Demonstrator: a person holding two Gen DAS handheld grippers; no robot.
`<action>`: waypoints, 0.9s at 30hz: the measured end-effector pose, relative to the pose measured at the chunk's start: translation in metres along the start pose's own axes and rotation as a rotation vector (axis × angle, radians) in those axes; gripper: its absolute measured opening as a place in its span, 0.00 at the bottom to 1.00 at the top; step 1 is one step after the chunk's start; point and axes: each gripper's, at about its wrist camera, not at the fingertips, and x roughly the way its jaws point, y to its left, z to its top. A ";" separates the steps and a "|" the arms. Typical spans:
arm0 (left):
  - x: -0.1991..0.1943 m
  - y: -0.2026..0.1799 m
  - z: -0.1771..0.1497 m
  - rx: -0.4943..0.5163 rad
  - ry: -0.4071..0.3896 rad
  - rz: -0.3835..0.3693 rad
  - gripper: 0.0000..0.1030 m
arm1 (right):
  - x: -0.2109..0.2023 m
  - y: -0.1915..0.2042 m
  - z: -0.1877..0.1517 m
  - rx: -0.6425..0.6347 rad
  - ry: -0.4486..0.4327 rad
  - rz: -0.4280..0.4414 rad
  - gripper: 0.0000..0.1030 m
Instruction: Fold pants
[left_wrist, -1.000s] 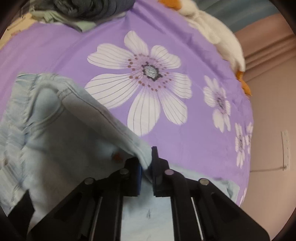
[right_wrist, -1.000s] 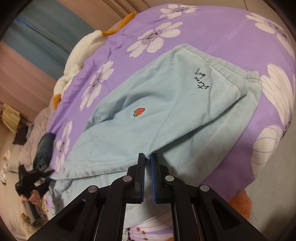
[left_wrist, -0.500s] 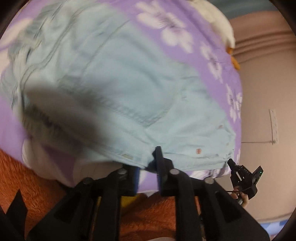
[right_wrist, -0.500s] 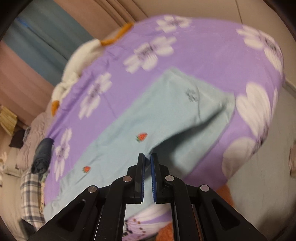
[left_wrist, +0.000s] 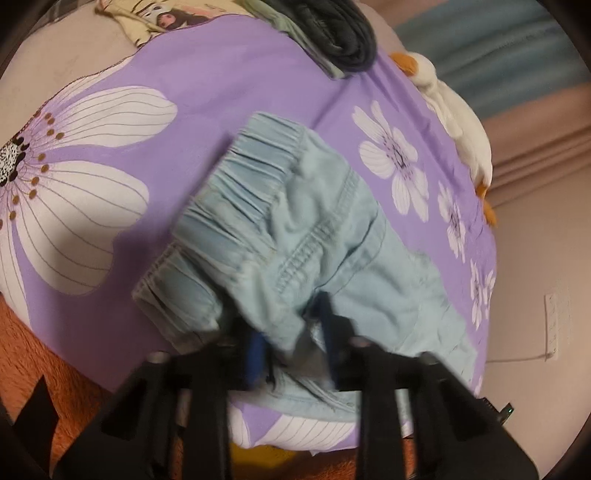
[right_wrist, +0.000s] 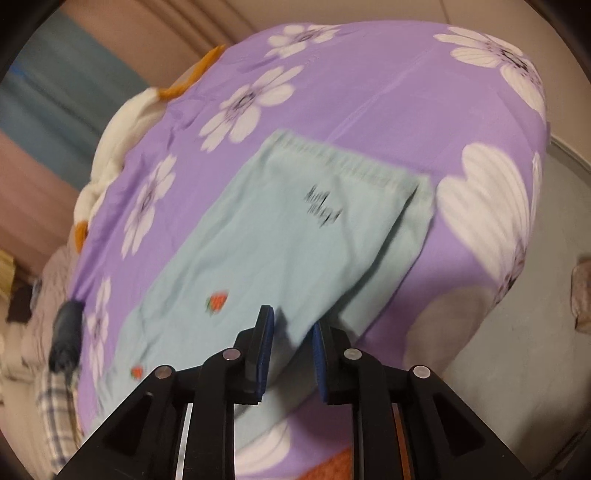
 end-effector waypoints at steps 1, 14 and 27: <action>-0.001 -0.002 0.000 0.001 -0.001 0.000 0.12 | 0.000 -0.003 0.004 0.013 -0.006 -0.003 0.19; -0.004 0.007 -0.014 0.108 0.075 0.172 0.15 | -0.022 0.001 0.029 -0.005 -0.104 -0.070 0.04; 0.008 0.010 -0.009 0.101 0.081 0.154 0.19 | 0.013 -0.006 0.016 -0.031 -0.026 -0.221 0.03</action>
